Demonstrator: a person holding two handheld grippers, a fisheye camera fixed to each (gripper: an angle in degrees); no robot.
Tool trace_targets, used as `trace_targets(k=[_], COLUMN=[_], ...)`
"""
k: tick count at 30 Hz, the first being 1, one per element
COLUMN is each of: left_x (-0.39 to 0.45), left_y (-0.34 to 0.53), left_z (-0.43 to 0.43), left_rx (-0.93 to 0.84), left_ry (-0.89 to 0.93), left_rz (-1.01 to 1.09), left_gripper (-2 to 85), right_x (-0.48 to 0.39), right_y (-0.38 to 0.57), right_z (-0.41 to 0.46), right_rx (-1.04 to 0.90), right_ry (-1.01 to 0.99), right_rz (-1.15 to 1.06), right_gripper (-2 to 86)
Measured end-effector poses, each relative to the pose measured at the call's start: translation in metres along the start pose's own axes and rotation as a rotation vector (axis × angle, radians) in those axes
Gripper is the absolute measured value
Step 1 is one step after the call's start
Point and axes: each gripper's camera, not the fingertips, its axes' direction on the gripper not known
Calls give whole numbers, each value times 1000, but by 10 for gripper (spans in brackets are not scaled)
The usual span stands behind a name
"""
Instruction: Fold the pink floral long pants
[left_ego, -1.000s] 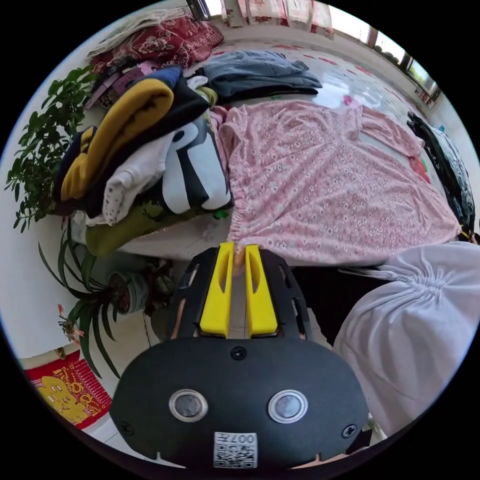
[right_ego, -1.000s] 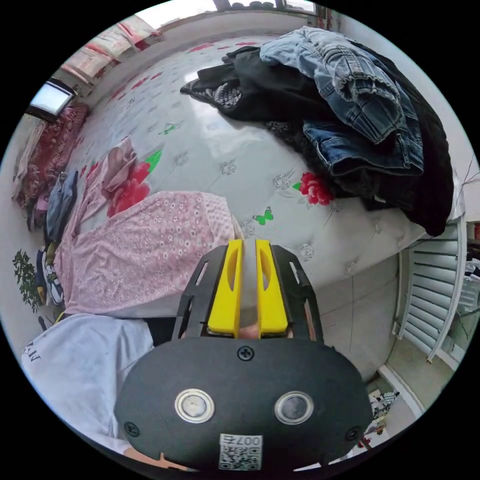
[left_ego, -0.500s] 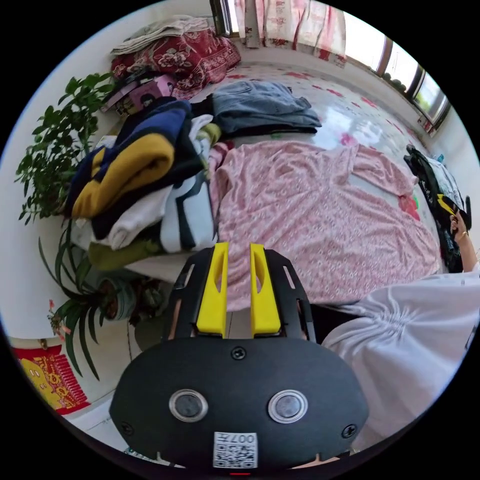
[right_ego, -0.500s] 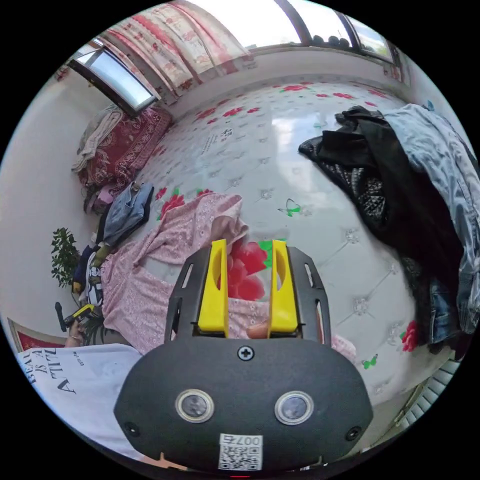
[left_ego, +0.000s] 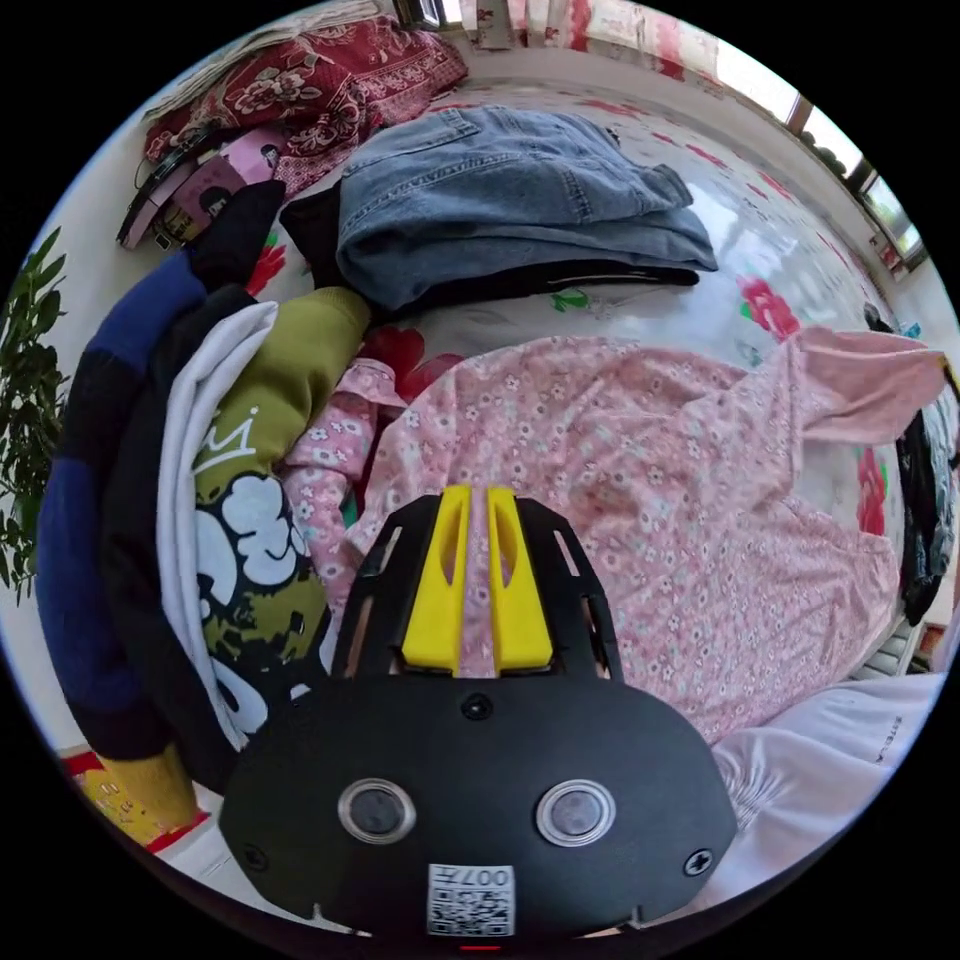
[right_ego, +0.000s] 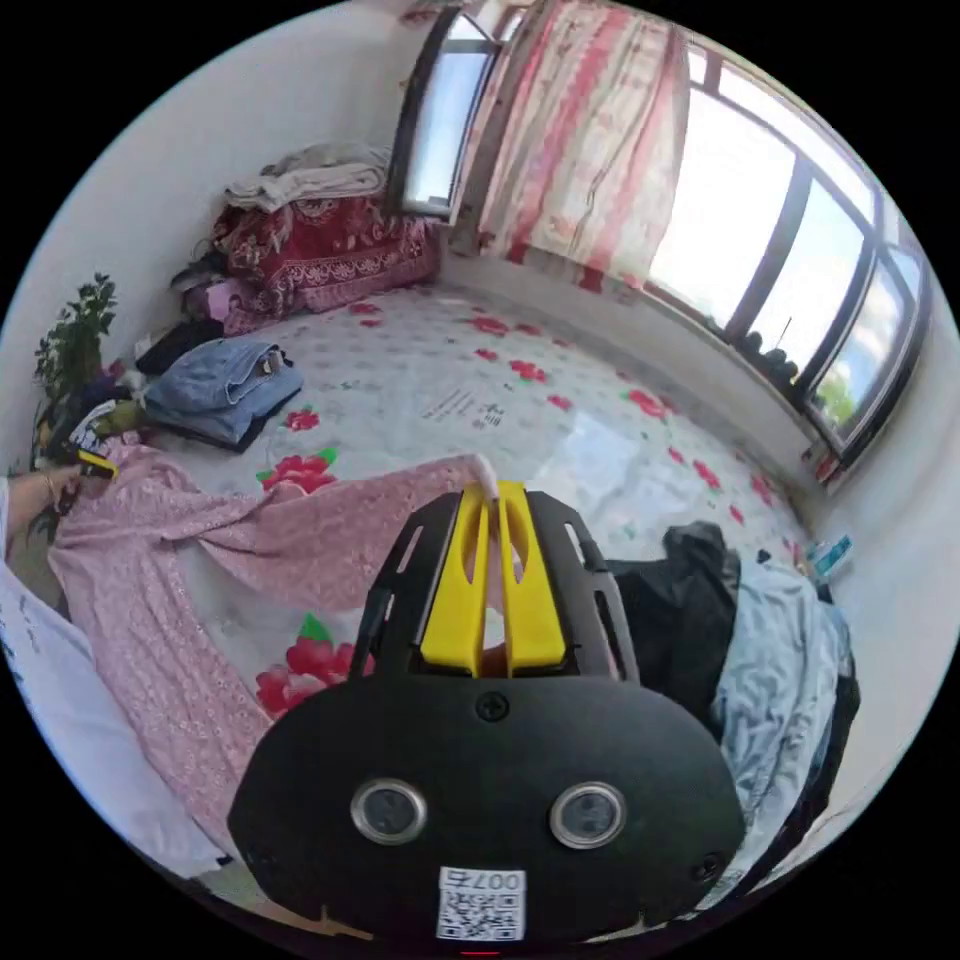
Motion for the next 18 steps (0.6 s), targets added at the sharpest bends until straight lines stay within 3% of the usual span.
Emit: trace_targets(k=[3,6,8,10,14,18], left_x=[0,4,6,8,13,18], left_y=[-12,-15,-16,-17,-20,-24], left_z=[18,17,16,15,13,13], left_rx=[-59,-23,-19,-19,-37,-41], left_ry=[-27,-48,-53,-56,-68,-94], left_rz=[-34,-29,-30,-18,5,-4], left_gripper=[-8,-9,-10,-10,-10,-10], right_x=[-12,-14,-13,-13,-16,-18], right_y=[25,89,153,178,158,143], right_z=[-37,-1,47,56,37,82], right_rx=[10,-277,-627,-723,-516,-619], right_ry=[87,38,-65,-155,-161,-179], right_rz=[-72,55,201,289,341,353], right_gripper=[10,25,41,55,58,60])
